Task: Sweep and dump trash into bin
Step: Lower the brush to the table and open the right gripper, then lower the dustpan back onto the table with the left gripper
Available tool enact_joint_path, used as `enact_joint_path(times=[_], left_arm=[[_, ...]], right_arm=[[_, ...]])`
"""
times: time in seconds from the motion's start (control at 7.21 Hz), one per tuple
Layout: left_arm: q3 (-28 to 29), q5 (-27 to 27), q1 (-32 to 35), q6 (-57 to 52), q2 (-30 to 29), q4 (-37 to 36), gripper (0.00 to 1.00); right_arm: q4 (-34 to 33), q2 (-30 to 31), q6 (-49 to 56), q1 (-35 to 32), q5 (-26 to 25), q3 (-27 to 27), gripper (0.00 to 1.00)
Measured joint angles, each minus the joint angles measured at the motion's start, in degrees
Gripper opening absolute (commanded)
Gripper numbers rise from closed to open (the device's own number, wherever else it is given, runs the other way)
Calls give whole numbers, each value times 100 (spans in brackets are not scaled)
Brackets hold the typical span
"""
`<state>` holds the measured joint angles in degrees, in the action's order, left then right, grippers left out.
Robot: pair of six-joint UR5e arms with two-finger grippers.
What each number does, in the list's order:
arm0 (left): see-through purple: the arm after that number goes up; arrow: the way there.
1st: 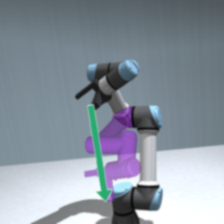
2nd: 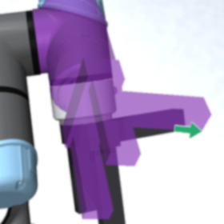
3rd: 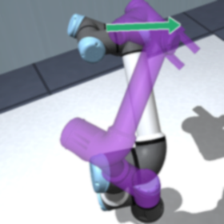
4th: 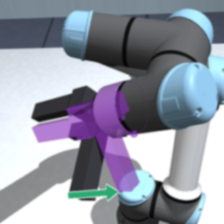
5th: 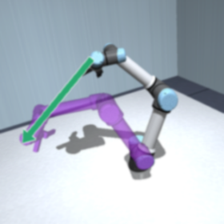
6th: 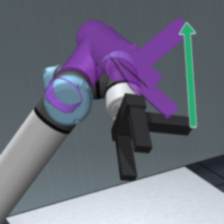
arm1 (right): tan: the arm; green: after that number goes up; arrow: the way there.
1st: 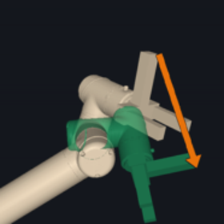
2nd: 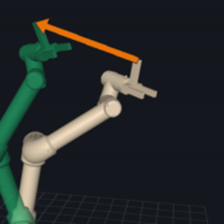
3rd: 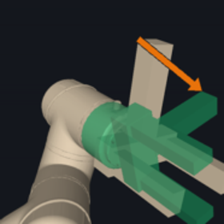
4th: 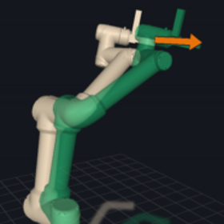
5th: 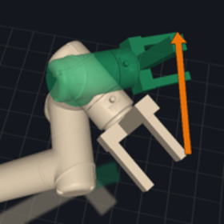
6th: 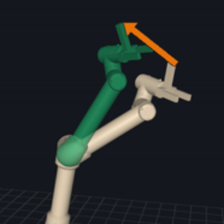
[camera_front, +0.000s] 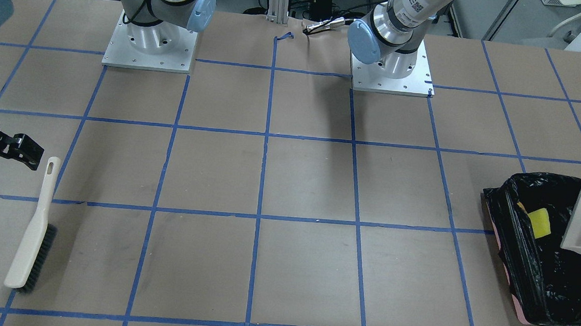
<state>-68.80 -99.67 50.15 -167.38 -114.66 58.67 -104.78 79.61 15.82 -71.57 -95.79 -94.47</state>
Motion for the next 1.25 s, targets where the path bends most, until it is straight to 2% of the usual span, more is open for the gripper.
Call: enact_joint_path(times=[0.28, 0.55, 0.83, 1.25], left_arm=[[-4, 316, 341, 463, 160, 619, 0], [-117, 448, 1000, 1459, 214, 1053, 0], [-478, 539, 1576, 2839, 114, 1211, 0], [-836, 638, 2225, 4768, -157, 1215, 0]], right_arm=[[203, 545, -385, -606, 18, 13, 100], [607, 878, -576, -1172, 53, 16, 100], [1036, 1093, -753, -1391, 334, 17, 100], [1147, 1161, -912, -1557, 558, 9, 100]])
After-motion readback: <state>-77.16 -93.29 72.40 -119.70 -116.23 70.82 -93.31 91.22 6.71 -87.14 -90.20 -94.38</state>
